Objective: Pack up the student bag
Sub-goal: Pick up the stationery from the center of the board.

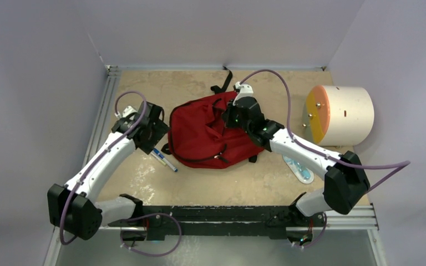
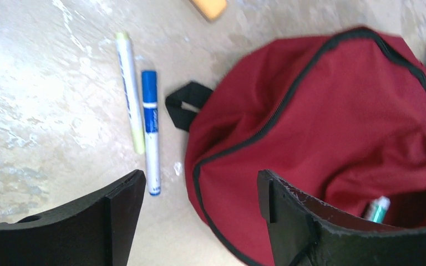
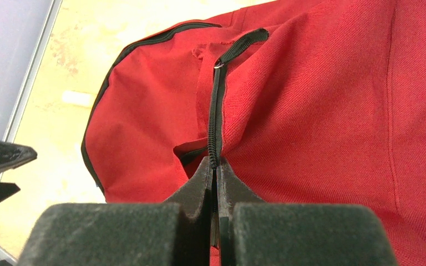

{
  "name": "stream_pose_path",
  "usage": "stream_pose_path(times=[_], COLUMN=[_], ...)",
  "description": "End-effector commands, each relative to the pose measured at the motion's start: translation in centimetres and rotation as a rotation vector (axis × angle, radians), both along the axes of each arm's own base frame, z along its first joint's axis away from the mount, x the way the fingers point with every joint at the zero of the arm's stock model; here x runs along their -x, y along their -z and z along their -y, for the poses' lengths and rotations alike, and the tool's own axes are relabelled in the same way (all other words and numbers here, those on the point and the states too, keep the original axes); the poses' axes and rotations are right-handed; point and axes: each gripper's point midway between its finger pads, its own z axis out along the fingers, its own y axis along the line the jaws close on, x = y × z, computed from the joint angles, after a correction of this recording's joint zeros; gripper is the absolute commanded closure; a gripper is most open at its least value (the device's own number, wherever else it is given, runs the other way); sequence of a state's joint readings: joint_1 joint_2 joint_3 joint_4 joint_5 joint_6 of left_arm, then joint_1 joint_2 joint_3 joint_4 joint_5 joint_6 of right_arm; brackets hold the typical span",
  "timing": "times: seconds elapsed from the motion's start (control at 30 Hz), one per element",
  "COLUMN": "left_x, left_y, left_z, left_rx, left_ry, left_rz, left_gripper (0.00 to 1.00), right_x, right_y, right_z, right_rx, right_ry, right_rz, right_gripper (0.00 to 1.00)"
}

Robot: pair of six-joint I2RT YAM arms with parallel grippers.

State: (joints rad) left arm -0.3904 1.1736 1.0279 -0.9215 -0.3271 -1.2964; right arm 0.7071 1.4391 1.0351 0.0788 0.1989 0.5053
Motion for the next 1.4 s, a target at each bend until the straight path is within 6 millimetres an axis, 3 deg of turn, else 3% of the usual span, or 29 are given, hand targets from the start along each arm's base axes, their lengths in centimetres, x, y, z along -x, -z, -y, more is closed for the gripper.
stream_pose_path(times=[0.0, 0.23, 0.43, 0.6, 0.83, 1.1, 1.37], left_x=[-2.5, -5.6, -7.9, -9.9, -12.0, -11.7, -11.1], left_y=[-0.4, 2.0, 5.1, 6.8, 7.7, 11.2, 13.4], left_z=[-3.2, -8.8, -11.0, -10.8, -10.8, -10.0, -9.9], left_rx=[-0.076, -0.01, 0.106, 0.184, 0.219, 0.266, 0.266], left_ry=[-0.091, -0.222, -0.316, -0.337, -0.384, -0.412, -0.427], left_rz=[0.002, -0.06, -0.163, -0.215, -0.212, -0.304, -0.353], left_gripper=[0.27, 0.28, 0.34, 0.35, 0.35, 0.43, 0.53], right_x=[-1.4, -1.3, -1.0, -0.9, -1.2, -1.6, -1.6], right_y=[-4.9, -5.0, -4.7, -4.2, -3.5, -3.5, -2.8], right_z=[-1.2, -1.2, -0.3, -0.1, 0.0, -0.1, 0.0], right_rx=[-0.069, -0.057, -0.071, -0.067, -0.051, -0.045, -0.033], right_ry=[-0.006, -0.004, 0.049, 0.056, 0.074, 0.083, 0.085], right_rz=[0.114, 0.081, 0.067, 0.058, 0.045, 0.048, 0.036], right_gripper=[1.0, 1.0, 1.0, 1.0, 1.0, 1.0, 1.0])
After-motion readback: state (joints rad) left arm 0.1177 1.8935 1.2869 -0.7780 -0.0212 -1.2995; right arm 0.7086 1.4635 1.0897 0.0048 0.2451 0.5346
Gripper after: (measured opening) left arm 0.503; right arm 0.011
